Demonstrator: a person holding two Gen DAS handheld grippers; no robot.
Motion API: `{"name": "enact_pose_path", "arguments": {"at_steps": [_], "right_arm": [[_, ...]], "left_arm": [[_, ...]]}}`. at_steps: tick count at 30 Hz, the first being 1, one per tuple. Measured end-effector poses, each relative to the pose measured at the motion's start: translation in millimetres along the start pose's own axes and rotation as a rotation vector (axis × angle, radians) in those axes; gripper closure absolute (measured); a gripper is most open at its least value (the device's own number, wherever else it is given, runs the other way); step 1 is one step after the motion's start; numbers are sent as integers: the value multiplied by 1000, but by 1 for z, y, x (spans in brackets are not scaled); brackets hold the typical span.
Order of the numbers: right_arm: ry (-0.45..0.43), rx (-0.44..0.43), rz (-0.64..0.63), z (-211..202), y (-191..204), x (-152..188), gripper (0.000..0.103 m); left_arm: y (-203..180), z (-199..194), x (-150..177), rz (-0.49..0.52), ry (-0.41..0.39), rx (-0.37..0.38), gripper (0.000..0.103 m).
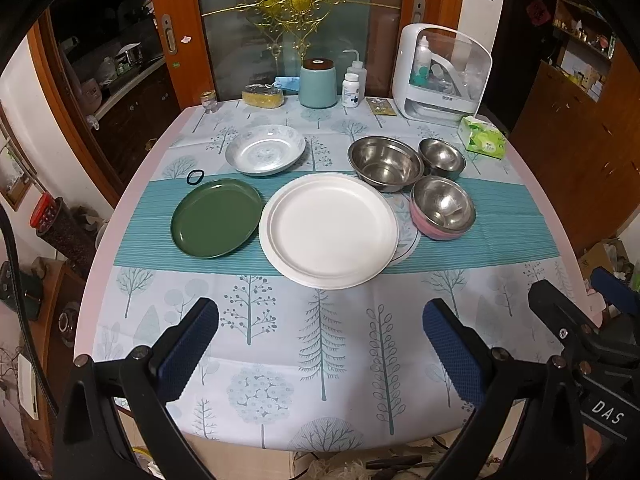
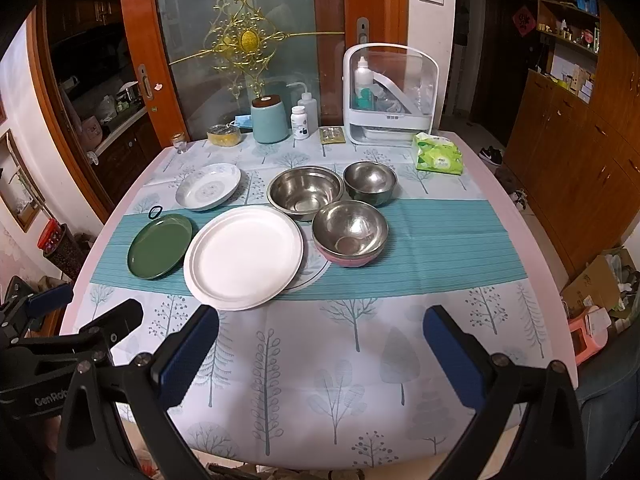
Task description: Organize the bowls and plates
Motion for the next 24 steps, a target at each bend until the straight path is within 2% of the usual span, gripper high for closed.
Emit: {"name": "enact_pose_path", "arguments": {"at_steps": [24], "right_arm": [[-3,-1,-2,1,3,-4,0]], "left_arm": [[1,-2,-7,-4,1,15,3]]}}
Point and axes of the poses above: each gripper's, at about its wrist camera, not at the fingertips, and z roughly the way its jaws point, y to its left, x to its underside, the point moved 8 cm from there along z, roughly the way its jaws point, and after that the axes turned 12 degrees about -z, right-handed, at the moved point
